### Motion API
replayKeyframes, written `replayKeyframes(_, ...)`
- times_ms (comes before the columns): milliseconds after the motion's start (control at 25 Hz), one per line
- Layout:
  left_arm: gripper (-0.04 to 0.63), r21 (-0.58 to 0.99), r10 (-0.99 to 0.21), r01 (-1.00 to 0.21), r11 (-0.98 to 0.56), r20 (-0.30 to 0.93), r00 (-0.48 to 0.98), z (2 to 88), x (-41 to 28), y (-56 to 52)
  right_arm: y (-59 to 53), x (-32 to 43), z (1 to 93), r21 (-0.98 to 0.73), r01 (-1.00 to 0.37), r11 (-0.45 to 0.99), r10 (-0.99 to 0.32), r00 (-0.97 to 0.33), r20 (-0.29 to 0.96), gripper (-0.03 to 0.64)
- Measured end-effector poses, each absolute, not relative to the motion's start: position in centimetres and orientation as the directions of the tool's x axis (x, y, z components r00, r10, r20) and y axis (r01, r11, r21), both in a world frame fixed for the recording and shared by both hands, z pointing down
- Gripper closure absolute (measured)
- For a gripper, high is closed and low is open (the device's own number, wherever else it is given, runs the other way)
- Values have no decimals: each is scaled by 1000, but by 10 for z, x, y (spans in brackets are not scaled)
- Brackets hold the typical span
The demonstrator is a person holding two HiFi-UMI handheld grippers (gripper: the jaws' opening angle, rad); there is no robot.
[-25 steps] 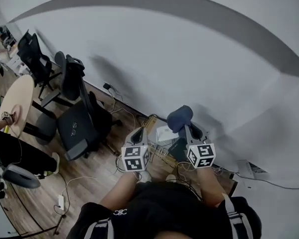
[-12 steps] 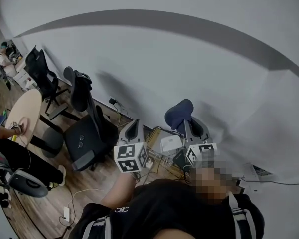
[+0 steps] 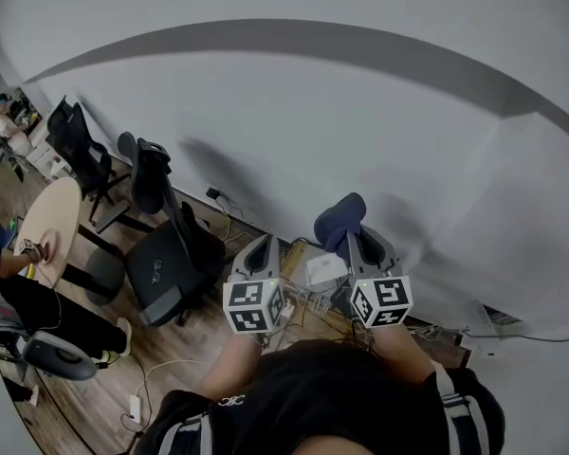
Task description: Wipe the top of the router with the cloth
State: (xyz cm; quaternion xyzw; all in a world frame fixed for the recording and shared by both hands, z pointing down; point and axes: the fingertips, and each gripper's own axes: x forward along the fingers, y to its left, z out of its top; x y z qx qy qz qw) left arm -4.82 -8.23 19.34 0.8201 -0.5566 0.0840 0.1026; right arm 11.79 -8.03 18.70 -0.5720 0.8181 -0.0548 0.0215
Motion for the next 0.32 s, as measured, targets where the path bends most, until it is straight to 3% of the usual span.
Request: replayKeyframes(320, 592, 76, -891, -933, -352, 277, 358, 203, -41, -65, -63, 120, 189, -92, -926, 366, -930, -368, 13, 595)
